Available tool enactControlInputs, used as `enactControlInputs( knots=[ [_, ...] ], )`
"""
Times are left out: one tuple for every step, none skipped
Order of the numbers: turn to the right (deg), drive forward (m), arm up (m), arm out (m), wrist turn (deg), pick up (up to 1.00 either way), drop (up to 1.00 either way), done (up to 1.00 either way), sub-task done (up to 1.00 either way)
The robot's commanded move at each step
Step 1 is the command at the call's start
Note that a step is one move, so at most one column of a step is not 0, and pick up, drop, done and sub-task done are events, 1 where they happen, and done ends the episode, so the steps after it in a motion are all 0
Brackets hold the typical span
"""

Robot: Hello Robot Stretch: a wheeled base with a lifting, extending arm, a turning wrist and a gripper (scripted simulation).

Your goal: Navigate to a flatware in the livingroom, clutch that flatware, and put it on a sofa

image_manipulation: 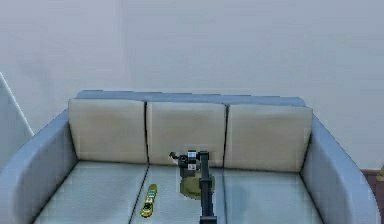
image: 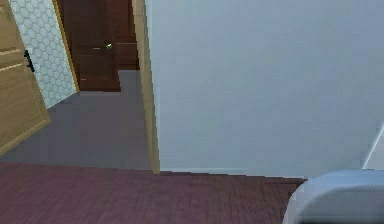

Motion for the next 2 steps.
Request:
enactControlInputs(
  knots=[
    [0.0, 0.0, 0.1, 0.0, 0.0, 0.0, 0.0, 0.0, 0.0],
    [0.0, 0.0, 0.0, -0.08, 0.0, 0.0, 0.0, 0.0, 0.0]
  ],
)
